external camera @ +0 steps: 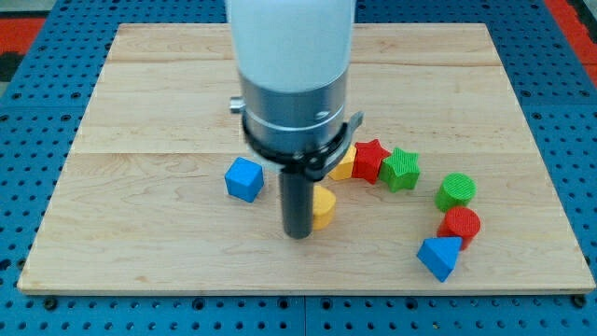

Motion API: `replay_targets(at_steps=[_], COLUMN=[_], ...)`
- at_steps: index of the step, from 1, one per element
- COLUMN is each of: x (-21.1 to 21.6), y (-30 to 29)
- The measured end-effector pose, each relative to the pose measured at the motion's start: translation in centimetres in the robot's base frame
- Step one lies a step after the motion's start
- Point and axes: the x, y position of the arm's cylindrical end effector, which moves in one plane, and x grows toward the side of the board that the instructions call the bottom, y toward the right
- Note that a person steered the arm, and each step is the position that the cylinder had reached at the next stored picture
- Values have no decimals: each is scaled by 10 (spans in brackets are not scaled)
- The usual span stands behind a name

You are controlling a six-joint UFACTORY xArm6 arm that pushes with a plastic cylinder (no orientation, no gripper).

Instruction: Push the blue triangle to the left of the red circle

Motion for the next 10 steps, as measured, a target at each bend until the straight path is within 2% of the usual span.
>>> replay_targets(at_steps=[1,2,3,4,5,6,7,8,9,10], x=[-19,-16,7,-2,-75,-83,-73,-73,-63,-55], y=[42,23,-33,-144,-154,-82,-65,-127,-68,-33])
